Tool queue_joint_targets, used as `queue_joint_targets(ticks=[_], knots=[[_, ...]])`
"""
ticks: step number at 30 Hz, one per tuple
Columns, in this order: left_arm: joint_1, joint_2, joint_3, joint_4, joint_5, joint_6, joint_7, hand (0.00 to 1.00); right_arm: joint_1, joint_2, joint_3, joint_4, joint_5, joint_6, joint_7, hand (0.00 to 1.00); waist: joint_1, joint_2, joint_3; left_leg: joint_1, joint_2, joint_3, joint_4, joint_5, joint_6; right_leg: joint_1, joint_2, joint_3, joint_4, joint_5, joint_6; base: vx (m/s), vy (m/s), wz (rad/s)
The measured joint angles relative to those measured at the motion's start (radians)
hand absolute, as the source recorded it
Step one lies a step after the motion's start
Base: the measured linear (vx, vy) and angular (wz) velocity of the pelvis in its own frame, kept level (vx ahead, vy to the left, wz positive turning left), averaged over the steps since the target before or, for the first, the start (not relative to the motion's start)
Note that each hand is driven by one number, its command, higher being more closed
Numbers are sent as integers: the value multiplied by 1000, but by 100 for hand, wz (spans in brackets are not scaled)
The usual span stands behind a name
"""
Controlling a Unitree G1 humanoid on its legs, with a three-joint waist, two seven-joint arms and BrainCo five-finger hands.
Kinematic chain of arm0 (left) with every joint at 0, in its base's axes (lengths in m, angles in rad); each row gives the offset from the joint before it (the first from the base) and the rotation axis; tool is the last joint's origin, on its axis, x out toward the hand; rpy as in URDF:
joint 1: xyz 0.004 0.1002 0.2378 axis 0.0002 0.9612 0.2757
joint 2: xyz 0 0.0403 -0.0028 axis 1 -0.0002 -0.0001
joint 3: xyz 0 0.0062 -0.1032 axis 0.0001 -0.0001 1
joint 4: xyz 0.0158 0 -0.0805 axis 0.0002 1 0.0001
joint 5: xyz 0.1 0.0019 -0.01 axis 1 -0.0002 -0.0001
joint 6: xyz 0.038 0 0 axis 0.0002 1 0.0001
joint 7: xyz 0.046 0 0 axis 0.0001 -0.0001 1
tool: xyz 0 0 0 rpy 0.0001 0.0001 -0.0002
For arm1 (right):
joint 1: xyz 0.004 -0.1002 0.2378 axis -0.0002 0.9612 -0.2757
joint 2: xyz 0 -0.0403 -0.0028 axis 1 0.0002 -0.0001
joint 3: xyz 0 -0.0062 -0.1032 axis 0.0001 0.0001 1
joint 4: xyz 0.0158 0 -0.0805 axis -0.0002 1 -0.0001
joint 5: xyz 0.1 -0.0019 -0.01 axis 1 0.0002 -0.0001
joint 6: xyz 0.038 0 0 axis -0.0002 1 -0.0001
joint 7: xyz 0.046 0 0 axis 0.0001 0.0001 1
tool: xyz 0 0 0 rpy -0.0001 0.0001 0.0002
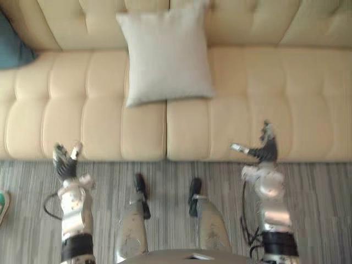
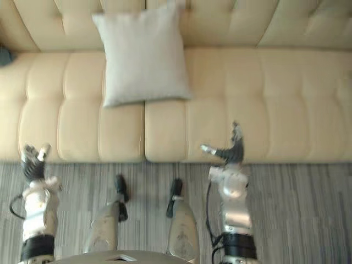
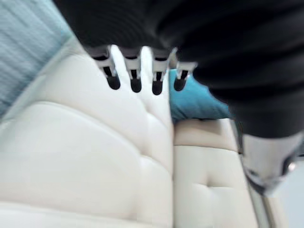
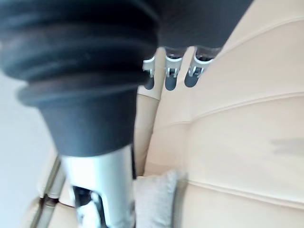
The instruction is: Pick up cushions and gather them together orderly.
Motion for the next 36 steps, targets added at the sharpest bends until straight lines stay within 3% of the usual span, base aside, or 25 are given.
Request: queue_joint_targets(ticks=[3,5,12,20,24,26,27,28,31,32,34,35,36], knots=[[59,-13,-54,183,71,12,-36,0,47,71,4,239,1,-9,39,0,-1,-9,-63,76,0,2,-36,-5,-4,78,16,6,-65,14,7,104,3,-15],[59,-29,-61,314,108,23,-58,0,44,84,5,407,-8,-6,60,0,1,-11,-70,136,-4,24,-78,0,-10,134,28,21,-122,41,13,70,35,-25],[73,-45,-58,513,123,32,-65,0,66,112,-8,650,-58,11,67,0,0,-19,-125,292,-27,58,-176,12,-15,262,33,48,-209,69,26,51,40,-14],[88,-59,-60,565,152,34,-64,0,54,141,-9,699,-58,16,66,0,13,-43,-144,382,-40,115,-170,-4,-9,312,26,109,-196,78,33,10,33,-20],[82,-60,-61,554,161,34,-61,0,34,155,-4,691,-61,16,66,0,21,-67,-127,335,-40,147,-47,-68,12,289,8,151,-185,82,29,-113,43,-23],[62,-61,-61,551,161,35,-60,0,35,152,-4,691,-65,18,65,0,24,-75,-117,278,-34,130,43,-108,32,273,-2,125,-195,54,-28,-128,49,-10],[63,-73,-58,549,160,37,-58,0,35,138,-6,687,-66,22,64,0,25,-24,-118,262,1,126,40,-114,44,280,4,76,-166,16,-59,-177,75,-19],[75,-81,-58,533,160,37,-53,0,33,134,1,682,-66,25,63,0,27,-12,-108,251,21,130,48,-111,54,203,-17,44,134,-36,-50,-172,66,-12],[86,-53,-65,511,160,39,-54,0,36,156,22,700,-66,27,63,0,26,-42,-116,245,10,121,44,-94,69,196,-39,41,416,-125,-16,-95,-11,21],[94,-33,-71,510,160,40,-53,0,31,157,47,704,-67,26,64,0,30,-68,-133,231,-5,112,38,-74,77,234,-51,45,486,-155,8,-101,-99,25],[103,-21,-71,508,160,42,-50,0,9,156,48,723,-68,23,63,0,33,-93,-154,186,-10,111,46,-47,75,264,-56,71,471,-143,27,-107,-166,4],[95,-24,-57,508,158,50,-44,0,-32,142,45,739,-68,23,63,0,47,-99,-163,136,2,103,78,-26,60,248,-17,94,398,-167,61,-148,-144,-38],[90,-54,-49,504,152,56,-33,0,-60,129,49,739,-72,23,58,0,62,-66,-162,107,12,69,76,-19,55,246,17,116,327,-176,65,-154,-90,-51]])
